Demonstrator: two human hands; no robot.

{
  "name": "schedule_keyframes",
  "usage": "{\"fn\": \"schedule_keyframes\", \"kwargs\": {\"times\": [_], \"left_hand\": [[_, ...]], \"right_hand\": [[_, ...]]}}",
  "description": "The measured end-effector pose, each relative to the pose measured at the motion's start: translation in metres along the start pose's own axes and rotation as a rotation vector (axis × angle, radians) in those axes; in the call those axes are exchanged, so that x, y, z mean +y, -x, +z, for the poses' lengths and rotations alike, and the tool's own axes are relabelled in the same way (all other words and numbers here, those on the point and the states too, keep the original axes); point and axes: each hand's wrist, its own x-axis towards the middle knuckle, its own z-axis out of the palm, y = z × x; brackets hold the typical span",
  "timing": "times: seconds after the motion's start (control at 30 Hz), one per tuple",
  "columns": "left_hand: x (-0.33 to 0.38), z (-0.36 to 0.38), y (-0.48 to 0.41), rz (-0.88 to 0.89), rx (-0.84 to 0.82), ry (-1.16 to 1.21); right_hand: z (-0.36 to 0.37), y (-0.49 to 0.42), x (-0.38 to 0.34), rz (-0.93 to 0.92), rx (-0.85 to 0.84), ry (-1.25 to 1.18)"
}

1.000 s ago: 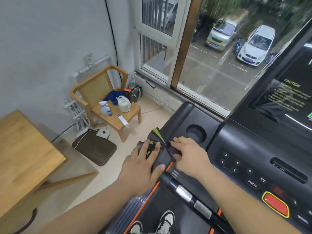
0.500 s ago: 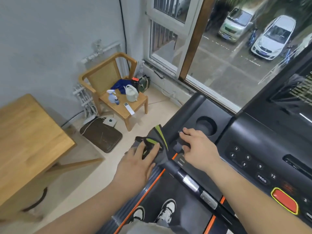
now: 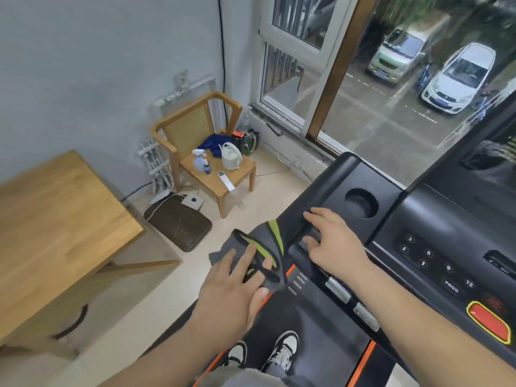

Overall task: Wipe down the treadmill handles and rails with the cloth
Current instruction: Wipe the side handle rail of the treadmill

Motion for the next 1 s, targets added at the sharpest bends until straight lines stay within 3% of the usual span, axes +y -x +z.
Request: {"fn": "schedule_keyframes", "kwargs": {"times": [0.1,0.2,0.37,0.43,0.53,0.63,0.77,0.93,1.0], "left_hand": [[-0.01,-0.009,-0.012,0.03,0.056,0.038],[-0.008,-0.022,-0.055,-0.025,0.009,0.172],[-0.021,-0.016,-0.066,-0.331,-0.198,0.623],[-0.021,-0.012,-0.045,-0.271,-0.209,0.518],[-0.021,-0.006,0.012,-0.158,-0.088,0.187],[-0.02,-0.002,0.051,-0.163,-0.046,-0.012],[-0.011,-0.014,-0.003,-0.241,-0.113,0.081],[-0.012,-0.02,-0.077,-0.379,-0.252,0.473],[-0.009,-0.017,-0.06,-0.356,-0.182,0.396]], "right_hand": [[0.011,-0.001,-0.019,-0.017,-0.072,0.02],[0.011,-0.006,-0.03,-0.016,-0.081,0.101],[0.016,-0.002,-0.03,-0.005,-0.13,0.113],[0.019,0.0,-0.031,0.03,-0.117,0.082],[0.021,0.0,-0.034,0.066,-0.12,0.054],[0.022,0.002,-0.038,0.062,-0.145,0.074],[0.022,0.004,-0.048,0.079,-0.169,0.107],[0.019,0.005,-0.048,0.067,-0.174,0.108],[0.013,0.002,-0.043,0.075,-0.19,0.087]]}}
